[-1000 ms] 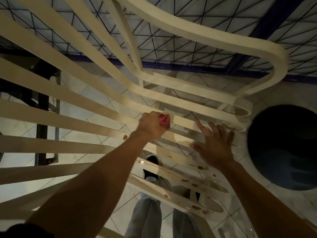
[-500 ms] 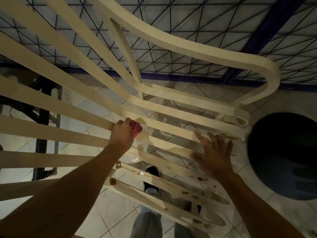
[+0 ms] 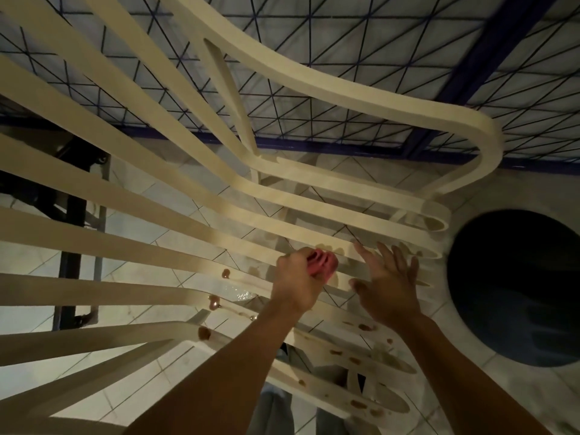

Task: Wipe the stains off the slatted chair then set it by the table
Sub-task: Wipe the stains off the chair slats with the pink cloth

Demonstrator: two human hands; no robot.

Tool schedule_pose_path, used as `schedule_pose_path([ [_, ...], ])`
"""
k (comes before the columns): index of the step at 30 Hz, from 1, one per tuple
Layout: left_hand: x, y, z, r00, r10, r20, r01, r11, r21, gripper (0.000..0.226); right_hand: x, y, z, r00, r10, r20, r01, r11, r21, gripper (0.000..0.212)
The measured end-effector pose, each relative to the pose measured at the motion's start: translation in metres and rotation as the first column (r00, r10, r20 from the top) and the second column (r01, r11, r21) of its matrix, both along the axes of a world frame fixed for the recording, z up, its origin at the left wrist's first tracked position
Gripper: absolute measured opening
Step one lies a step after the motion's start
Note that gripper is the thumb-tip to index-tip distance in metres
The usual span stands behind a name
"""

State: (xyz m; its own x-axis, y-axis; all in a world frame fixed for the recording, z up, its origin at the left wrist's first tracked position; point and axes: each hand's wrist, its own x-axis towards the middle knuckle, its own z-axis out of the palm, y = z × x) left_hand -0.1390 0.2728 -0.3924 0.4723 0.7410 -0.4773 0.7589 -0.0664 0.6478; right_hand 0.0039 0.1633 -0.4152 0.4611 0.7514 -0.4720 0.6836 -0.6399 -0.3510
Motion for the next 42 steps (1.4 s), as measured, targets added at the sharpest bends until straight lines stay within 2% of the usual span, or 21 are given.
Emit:
schedule_pose_path([
  [1,0.002,-0.003,0.002,1.000,0.019,0.019,-0.019,0.999,-0.027,0.014,0.000,-0.001,-0.002,0.998,-0.047,-0.033,0.049,0.998,0.051,0.070],
  [3,0.002,-0.005,-0.001,0.990,0.132,0.044,-0.127,0.986,-0.104,0.009,-0.001,0.000,0.001,0.931,-0.239,-0.276,0.289,0.945,0.155,0.065],
  [5,0.000,-0.009,0.001,0.957,0.278,0.083,-0.258,0.947,-0.193,0.014,-0.004,0.004,0.014,0.730,-0.383,-0.566,0.565,0.804,0.184,0.058],
  [6,0.000,-0.012,0.003,0.935,0.336,0.111,-0.305,0.925,-0.224,0.019,-0.007,0.007,0.023,0.655,-0.417,-0.630,0.645,0.744,0.178,0.048],
  [7,0.000,-0.016,0.004,0.916,0.377,0.139,-0.337,0.909,-0.245,0.023,-0.008,0.009,0.033,0.618,-0.428,-0.660,0.680,0.712,0.176,0.035],
  [9,0.000,-0.025,0.011,0.892,0.413,0.186,-0.359,0.895,-0.263,0.024,-0.013,0.011,0.048,0.590,-0.415,-0.693,0.688,0.707,0.162,0.019],
  [12,0.002,-0.034,0.023,0.862,0.387,0.328,-0.252,0.888,-0.386,0.027,-0.020,0.011,0.060,0.433,-0.377,-0.819,0.706,0.707,0.047,0.027],
  [15,0.004,-0.033,0.039,0.830,0.349,0.435,-0.069,0.838,-0.541,0.039,-0.021,0.003,0.064,0.370,-0.356,-0.858,0.713,0.701,0.016,0.049],
  [18,0.004,-0.021,0.043,0.850,0.357,0.386,-0.084,0.817,-0.570,0.035,-0.010,-0.012,0.058,0.235,-0.336,-0.912,0.749,0.660,-0.050,0.086],
  [20,0.005,-0.015,0.042,0.823,0.429,0.373,-0.073,0.730,-0.679,0.026,0.000,-0.021,0.057,0.138,-0.318,-0.938,0.747,0.656,-0.112,0.103],
  [21,0.007,-0.013,0.042,0.811,0.455,0.368,-0.049,0.679,-0.732,0.024,0.003,-0.024,0.059,0.121,-0.302,-0.946,0.731,0.672,-0.121,0.101],
  [23,0.012,-0.012,0.044,0.807,0.458,0.373,0.024,0.604,-0.796,0.023,0.005,-0.028,0.063,0.114,-0.280,-0.953,0.714,0.691,-0.118,0.082],
  [25,0.018,-0.013,0.043,0.839,0.383,0.386,0.080,0.616,-0.783,0.023,0.004,-0.032,0.065,0.091,-0.304,-0.948,0.758,0.639,-0.132,0.058],
  [27,0.024,-0.016,0.040,0.893,0.231,0.385,0.110,0.719,-0.686,0.023,0.005,-0.040,0.067,0.150,-0.356,-0.922,0.817,0.570,-0.087,0.041],
  [29,0.024,-0.014,0.031,0.933,0.059,0.356,0.150,0.834,-0.531,0.027,0.008,-0.051,0.070,0.306,-0.406,-0.861,0.825,0.565,0.027,0.027],
  [32,0.012,-0.006,0.014,0.948,-0.152,0.278,0.206,0.963,-0.176,0.036,0.015,-0.078,0.070,0.500,-0.442,-0.744,0.791,0.583,0.185,0.030],
  [34,0.002,0.003,-0.001,0.941,-0.311,0.136,0.304,0.950,0.072,0.047,0.017,-0.098,0.064,0.632,-0.433,-0.642,0.720,0.636,0.280,0.037],
  [36,-0.005,0.012,-0.011,0.900,-0.431,-0.067,0.435,0.881,0.183,0.058,0.017,-0.114,0.056,0.726,-0.471,-0.501,0.650,0.707,0.278,0.041],
  [39,-0.015,0.023,-0.026,0.822,-0.506,-0.261,0.560,0.801,0.211,0.068,0.005,-0.131,0.038,0.769,-0.486,-0.415,0.585,0.796,0.154,0.042],
  [42,-0.024,0.027,-0.040,0.775,-0.534,-0.338,0.613,0.764,0.201,0.076,-0.015,-0.134,0.030,0.769,-0.401,-0.498,0.521,0.844,0.127,0.033],
])
